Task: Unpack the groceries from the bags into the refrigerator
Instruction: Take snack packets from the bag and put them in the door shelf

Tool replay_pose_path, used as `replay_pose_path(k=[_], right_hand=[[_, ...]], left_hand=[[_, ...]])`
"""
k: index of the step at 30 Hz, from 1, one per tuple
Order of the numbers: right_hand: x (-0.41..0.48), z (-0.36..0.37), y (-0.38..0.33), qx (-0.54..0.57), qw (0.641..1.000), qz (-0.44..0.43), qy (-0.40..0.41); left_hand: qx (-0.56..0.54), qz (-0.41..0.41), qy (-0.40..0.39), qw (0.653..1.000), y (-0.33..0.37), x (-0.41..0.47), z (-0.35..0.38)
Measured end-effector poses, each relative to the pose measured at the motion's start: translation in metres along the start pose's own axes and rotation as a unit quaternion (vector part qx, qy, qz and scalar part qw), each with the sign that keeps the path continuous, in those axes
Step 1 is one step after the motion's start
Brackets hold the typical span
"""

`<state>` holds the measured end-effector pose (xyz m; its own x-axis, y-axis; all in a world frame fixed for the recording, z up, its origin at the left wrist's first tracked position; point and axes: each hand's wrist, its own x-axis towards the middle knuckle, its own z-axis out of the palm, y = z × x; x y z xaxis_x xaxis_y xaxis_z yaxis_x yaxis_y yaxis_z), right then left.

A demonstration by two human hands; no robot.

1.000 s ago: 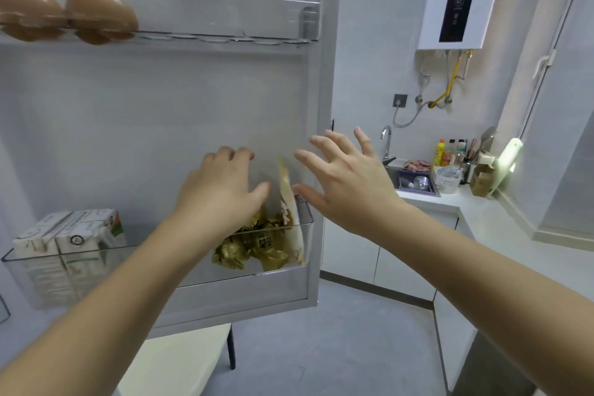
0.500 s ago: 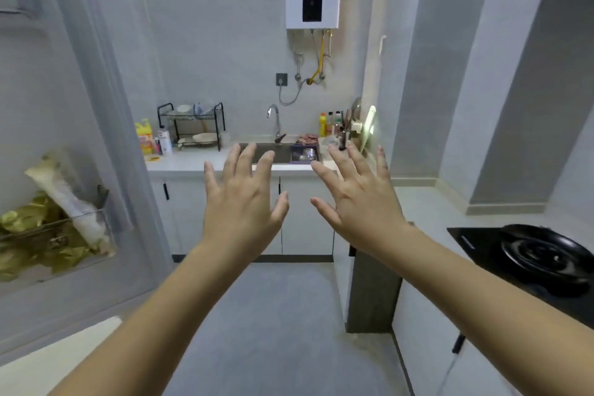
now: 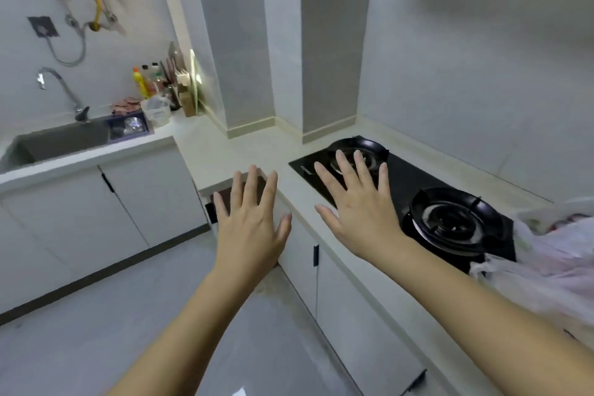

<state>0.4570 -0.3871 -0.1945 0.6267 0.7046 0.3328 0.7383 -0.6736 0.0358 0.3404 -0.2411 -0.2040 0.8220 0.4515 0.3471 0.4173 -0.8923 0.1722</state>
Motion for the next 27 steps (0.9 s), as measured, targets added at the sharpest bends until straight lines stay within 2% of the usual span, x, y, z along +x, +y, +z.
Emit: replay_pose_path(k=[7,16,21,25,27], right_hand=[[-0.031,0.035,0.092,-0.032,0.986,0.156,-0.046],[-0.122,0.053,0.169,-0.001,0.93,0.363,-0.054],[-0.19,0.059,0.199,-0.005,0.912,0.408,-0.042],[-0.233,0.063,0.219,0.012,0.896,0.438,-0.075],[-0.247,0.062,0.231,0.02,0.887,0.446,-0.122]], left_hand=[[-0.109,0.135,-0.069,0.982,0.081,0.049,0.086],[-0.204,0.303,-0.157,0.918,0.186,0.048,0.161],[-0.249,0.363,-0.166,0.883,0.236,0.021,0.184],[-0.265,0.418,-0.164,0.854,0.278,-0.001,0.195],[-0.265,0.442,-0.183,0.837,0.298,-0.014,0.206]])
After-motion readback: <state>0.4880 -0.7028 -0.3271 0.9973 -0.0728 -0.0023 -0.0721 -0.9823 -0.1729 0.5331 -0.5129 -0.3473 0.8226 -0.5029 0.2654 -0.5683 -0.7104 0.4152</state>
